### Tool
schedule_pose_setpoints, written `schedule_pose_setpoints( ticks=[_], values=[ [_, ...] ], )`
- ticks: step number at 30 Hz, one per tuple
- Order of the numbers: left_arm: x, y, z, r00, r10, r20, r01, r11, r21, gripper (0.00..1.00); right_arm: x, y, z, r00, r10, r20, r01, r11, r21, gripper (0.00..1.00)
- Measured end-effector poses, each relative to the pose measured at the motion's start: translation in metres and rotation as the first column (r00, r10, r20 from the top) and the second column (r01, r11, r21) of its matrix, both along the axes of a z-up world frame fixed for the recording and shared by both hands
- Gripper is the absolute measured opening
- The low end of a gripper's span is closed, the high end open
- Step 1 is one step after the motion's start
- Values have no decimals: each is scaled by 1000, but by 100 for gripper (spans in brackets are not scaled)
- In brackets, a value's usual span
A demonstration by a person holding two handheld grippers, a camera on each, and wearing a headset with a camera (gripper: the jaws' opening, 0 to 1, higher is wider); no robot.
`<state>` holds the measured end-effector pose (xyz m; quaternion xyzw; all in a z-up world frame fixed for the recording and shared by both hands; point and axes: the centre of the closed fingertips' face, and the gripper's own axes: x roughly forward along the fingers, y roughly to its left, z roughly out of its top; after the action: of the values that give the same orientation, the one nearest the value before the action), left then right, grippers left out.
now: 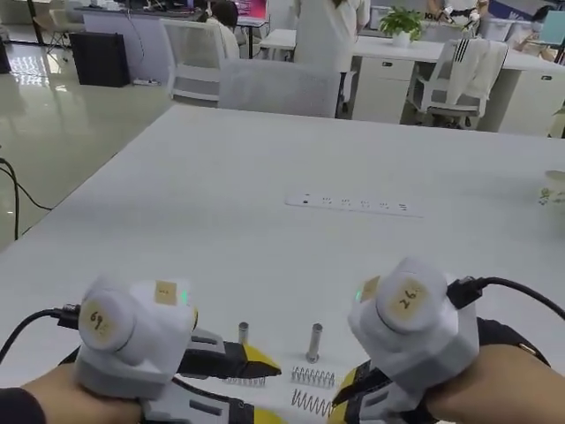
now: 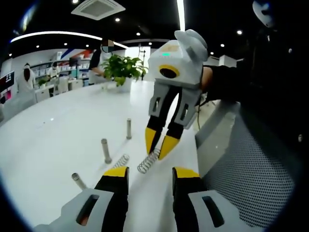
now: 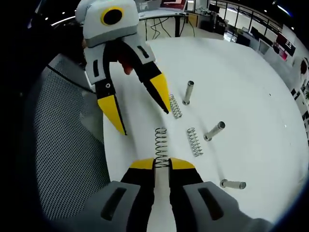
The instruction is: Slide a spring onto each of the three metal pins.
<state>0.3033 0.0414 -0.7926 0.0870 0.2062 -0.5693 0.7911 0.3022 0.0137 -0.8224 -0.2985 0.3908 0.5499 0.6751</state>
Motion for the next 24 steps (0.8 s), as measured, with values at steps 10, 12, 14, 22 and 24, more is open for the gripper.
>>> schedule_pose_setpoints(
  ticks=[10,12,14,22,24],
  values=[
    [-4,-2,-6,1000,-18,13,18,1000,19,24,-10,15,4,997,80,7,-80,997,-8,8],
    [-5,-2,-6,999,-32,31,31,999,27,20,-12,16,5,996,89,6,-89,996,-6,8],
    [-6,-3,-8,998,-44,40,43,998,40,17,-13,16,4,995,100,7,-100,995,-14,8],
    [-12,-5,-17,991,-106,85,96,989,116,11,-18,18,5,993,121,0,-121,992,-17,8],
    [-12,-5,-19,988,-118,97,104,986,133,8,-20,18,4,992,126,-6,-126,992,-22,8]
  ],
)
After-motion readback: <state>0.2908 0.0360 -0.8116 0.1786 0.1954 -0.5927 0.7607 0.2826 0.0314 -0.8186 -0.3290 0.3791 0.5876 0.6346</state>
